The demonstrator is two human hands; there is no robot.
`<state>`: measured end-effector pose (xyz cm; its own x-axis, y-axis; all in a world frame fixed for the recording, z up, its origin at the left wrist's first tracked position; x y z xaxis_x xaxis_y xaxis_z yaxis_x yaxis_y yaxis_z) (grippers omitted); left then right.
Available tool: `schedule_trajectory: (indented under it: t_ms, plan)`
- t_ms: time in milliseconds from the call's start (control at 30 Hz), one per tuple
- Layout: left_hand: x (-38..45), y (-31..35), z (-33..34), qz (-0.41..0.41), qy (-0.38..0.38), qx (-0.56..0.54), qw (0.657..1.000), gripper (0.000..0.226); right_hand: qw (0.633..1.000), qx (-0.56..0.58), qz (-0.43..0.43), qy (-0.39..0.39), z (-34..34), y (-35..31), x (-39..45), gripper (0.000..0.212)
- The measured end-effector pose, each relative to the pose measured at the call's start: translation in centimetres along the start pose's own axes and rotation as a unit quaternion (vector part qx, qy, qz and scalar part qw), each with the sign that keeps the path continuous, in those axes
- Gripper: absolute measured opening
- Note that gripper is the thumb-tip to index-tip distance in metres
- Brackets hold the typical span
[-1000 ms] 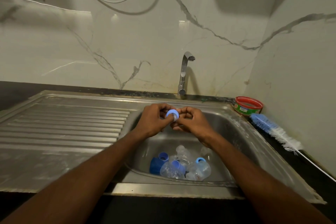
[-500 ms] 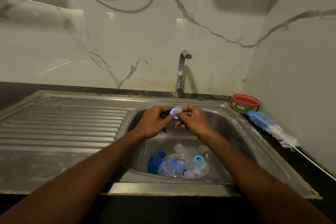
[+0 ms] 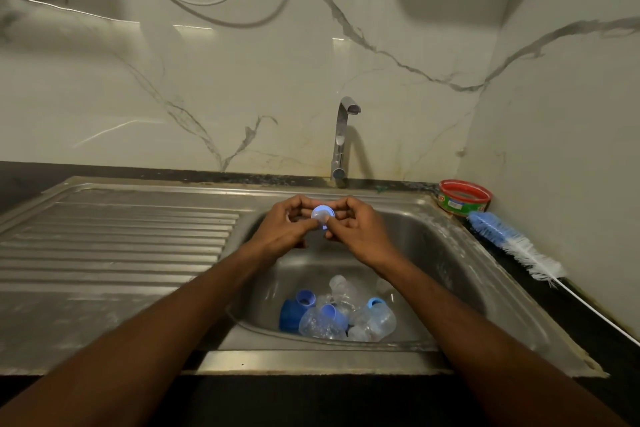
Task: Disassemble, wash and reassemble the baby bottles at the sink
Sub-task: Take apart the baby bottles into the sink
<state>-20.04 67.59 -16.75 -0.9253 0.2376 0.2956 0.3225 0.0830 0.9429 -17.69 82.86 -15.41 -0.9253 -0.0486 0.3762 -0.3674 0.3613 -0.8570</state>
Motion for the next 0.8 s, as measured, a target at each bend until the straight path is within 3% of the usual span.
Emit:
schedule_trajectory:
  t_ms: [233, 433, 667, 800]
  plan:
    - [0.0, -0.1, 1.0, -0.036, -0.041, -0.07, 0.996, 0.023, 0.998, -0.04, 0.017, 0.048, -1.2, 0.6, 0.3, 0.021]
    - [-0.1, 0.6, 0.0, 0.02, 0.01, 0.043, 0.999, 0.014, 0.999, -0.035, -0.003, 0.016, -0.2, 0.4, 0.1, 0.024]
    - [-0.2, 1.4, -0.6, 0.078, 0.059, 0.128, 0.987, 0.027, 0.999, 0.033, 0.004, -0.028, 0.4, -0.1, -0.5, 0.029]
    - [-0.3, 1.9, -0.6, 0.11, 0.069, 0.181, 0.975, 0.028, 0.996, 0.079, 0.025, -0.026, 0.4, 0.0, -0.3, 0.019]
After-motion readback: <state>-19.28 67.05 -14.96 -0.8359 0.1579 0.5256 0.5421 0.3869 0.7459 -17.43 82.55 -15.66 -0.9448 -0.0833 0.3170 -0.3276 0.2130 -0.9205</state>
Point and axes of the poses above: each hand's wrist, its own x-axis towards the middle knuckle, its own z-axis out of the palm, y = z × x, the point moved 7 cm from there along x, towards the middle knuckle, and after that the axes turned 1 degree about -x, right-handed, at the moved point
